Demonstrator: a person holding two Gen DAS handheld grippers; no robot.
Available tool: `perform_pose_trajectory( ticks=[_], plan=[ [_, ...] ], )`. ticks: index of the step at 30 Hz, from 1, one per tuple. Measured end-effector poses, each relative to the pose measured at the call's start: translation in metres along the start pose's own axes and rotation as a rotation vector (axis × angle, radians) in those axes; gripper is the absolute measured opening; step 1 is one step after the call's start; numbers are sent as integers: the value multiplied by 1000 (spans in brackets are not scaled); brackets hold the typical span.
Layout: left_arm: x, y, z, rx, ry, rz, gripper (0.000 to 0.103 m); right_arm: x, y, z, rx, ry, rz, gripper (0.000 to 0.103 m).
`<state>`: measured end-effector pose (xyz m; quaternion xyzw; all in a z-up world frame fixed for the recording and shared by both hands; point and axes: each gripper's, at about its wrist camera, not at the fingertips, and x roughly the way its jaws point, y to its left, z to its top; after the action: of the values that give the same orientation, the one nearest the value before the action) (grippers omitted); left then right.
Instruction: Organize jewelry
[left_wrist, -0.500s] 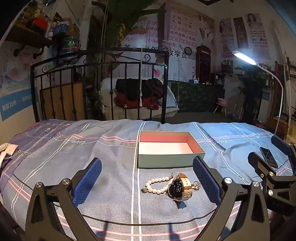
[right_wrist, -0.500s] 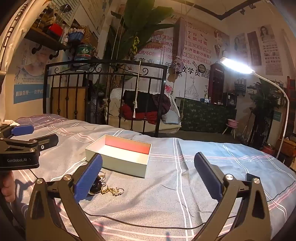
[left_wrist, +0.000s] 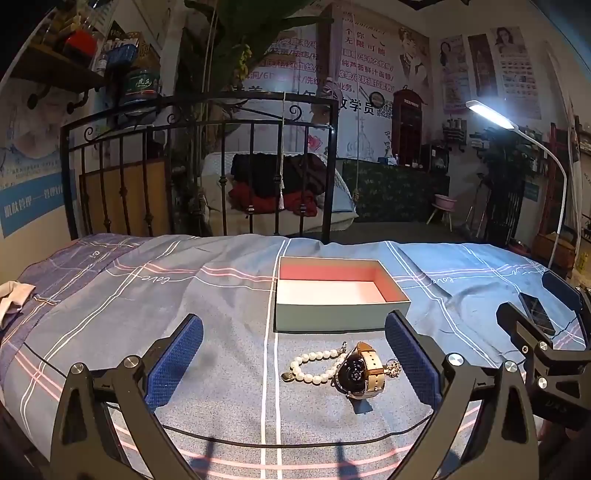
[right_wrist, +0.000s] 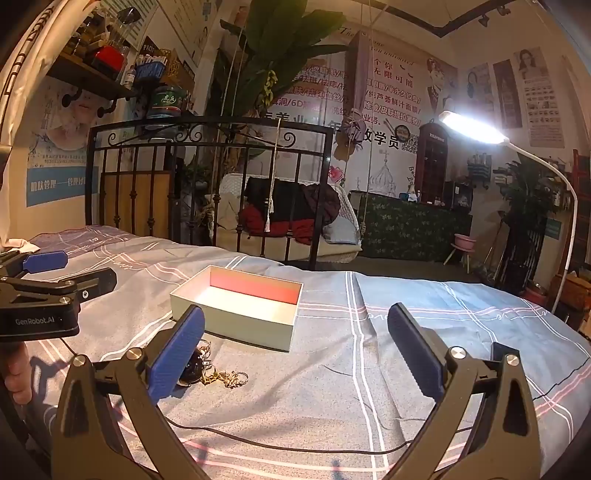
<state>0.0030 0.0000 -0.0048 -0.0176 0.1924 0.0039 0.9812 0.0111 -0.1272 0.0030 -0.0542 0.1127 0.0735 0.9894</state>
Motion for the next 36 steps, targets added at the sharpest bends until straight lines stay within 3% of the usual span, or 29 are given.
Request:
perform_pose_trajectory(
  ticks=[20, 26, 36],
  plan=[
    [3, -5, -1, 43, -3, -4, 96, 1, -3, -1, 20, -3, -2, 97],
    [1, 1, 0, -11, -14, -38, 96, 1, -6, -2, 37, 3, -3, 97],
    [4, -3, 0, 12, 6, -53, 96, 2, -6, -3, 39, 7, 3, 97]
  ],
)
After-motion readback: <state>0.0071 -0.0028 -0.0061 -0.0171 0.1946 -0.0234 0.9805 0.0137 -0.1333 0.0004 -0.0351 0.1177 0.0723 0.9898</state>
